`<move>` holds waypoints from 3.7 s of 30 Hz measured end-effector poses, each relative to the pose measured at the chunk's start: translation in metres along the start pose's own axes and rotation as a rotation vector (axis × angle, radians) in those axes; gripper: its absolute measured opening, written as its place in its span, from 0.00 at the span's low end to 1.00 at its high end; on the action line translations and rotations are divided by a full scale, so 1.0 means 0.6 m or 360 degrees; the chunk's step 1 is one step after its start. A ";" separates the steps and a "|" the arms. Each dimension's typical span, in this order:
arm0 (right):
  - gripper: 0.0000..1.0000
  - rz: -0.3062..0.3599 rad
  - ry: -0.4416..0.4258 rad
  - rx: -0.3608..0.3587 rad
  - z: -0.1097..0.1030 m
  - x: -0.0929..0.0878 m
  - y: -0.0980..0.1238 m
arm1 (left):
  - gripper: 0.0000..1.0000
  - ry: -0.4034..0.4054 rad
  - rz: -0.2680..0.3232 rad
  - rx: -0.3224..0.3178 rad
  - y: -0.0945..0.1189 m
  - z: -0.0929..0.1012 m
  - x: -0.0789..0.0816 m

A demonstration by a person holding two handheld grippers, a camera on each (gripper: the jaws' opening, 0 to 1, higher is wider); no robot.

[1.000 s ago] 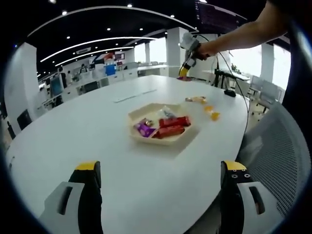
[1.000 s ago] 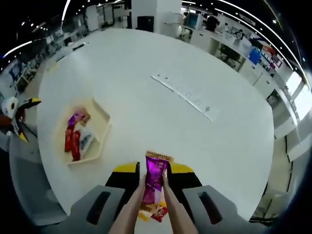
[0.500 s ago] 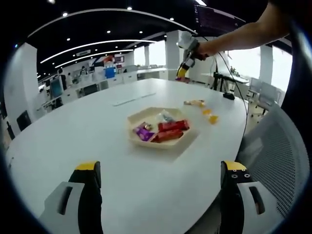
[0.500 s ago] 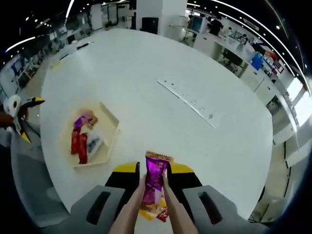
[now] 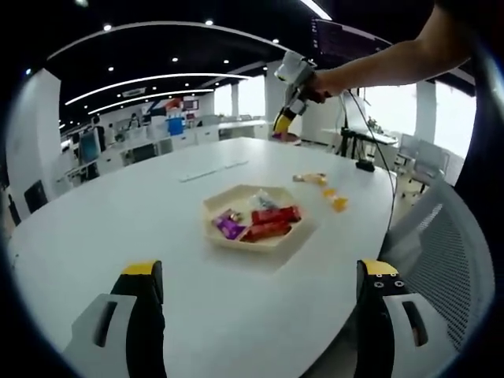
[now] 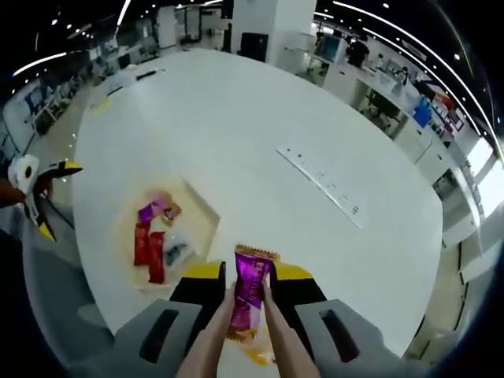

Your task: Place the target food into the container with the food tongs after gripping and lifting it, then release it inside without dropping or visibly crushing the food.

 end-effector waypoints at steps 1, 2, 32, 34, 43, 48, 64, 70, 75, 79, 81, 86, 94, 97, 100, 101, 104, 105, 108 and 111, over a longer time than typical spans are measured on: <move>0.21 0.0002 0.0005 0.0002 -0.003 0.003 0.000 | 1.00 -0.0002 0.0005 -0.0001 0.000 0.000 0.001; 0.21 0.0004 0.0007 0.0009 -0.009 0.009 0.000 | 1.00 -0.0002 0.0008 -0.0002 0.000 0.000 0.001; 0.21 0.0079 0.0132 0.0092 -0.137 0.115 0.006 | 0.99 -0.0028 0.0034 -0.0063 0.002 0.014 0.007; 0.21 0.0082 0.0150 0.0100 -0.147 0.122 0.008 | 0.99 -0.0029 0.0038 -0.0065 0.002 0.015 0.008; 0.21 0.0094 0.0204 0.0134 -0.183 0.146 0.009 | 0.99 -0.0016 0.0077 -0.0033 0.007 0.007 0.014; 0.21 0.0109 0.0251 0.0161 -0.207 0.160 0.010 | 0.99 -0.0020 0.0077 -0.0031 0.008 0.008 0.015; 0.22 0.0132 0.0286 0.0183 -0.229 0.175 0.008 | 0.99 -0.0024 0.0075 -0.0022 0.009 0.008 0.015; 0.22 0.0118 0.0293 0.0174 -0.228 0.170 -0.006 | 0.99 -0.0044 0.0040 -0.0025 0.006 0.010 0.009; 0.25 0.0145 0.0294 0.0149 -0.218 0.171 -0.009 | 0.99 -0.0040 0.0012 -0.0019 0.005 0.008 0.004; 0.25 0.0135 0.0291 0.0158 -0.215 0.167 -0.010 | 0.99 -0.0041 0.0008 -0.0015 0.004 0.006 0.003; 0.25 0.0135 0.0283 0.0163 -0.213 0.167 -0.009 | 0.99 -0.0039 0.0006 -0.0016 0.004 0.007 0.003; 0.25 0.0133 0.0263 0.0167 -0.212 0.163 -0.005 | 0.99 -0.0044 0.0007 -0.0011 0.005 0.007 0.004; 0.26 0.0094 0.0207 0.0128 -0.202 0.148 0.019 | 0.99 -0.0111 -0.0017 -0.0021 0.004 0.021 0.005; 0.26 0.0100 0.0199 0.0101 -0.188 0.144 0.038 | 0.99 -0.0075 -0.0014 -0.0073 0.004 0.027 0.004; 0.26 0.0113 0.0226 0.0090 -0.175 0.131 0.053 | 0.99 -0.0086 -0.0021 -0.0100 -0.001 0.032 0.004; 0.26 0.0129 0.0225 0.0113 -0.169 0.122 0.057 | 0.99 -0.0113 -0.0017 -0.0094 0.000 0.034 0.005; 0.26 0.0169 0.0194 0.0133 -0.153 0.101 0.068 | 0.99 -0.0123 0.0010 -0.0079 0.006 0.034 0.007; 0.26 0.0172 0.0182 0.0144 -0.149 0.089 0.070 | 0.99 -0.0074 0.0016 -0.0062 0.006 0.029 0.007; 0.26 0.0149 0.0221 0.0141 -0.144 0.065 0.069 | 0.99 0.0038 0.0011 -0.0040 0.000 0.016 0.009; 0.26 0.0151 0.0230 0.0147 -0.134 0.039 0.071 | 1.00 0.0022 0.0045 0.0003 0.007 0.007 0.012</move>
Point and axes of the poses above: the point that each gripper's makers call its tool centre point, and the gripper's own axes: y roughly backward along the fingers, z roughly to its right, x roughly out of its top, the point moved 1 cm from there along y, roughly backward along the fingers, and after that the axes turned 10 degrees about -z, right-handed, at the moved point
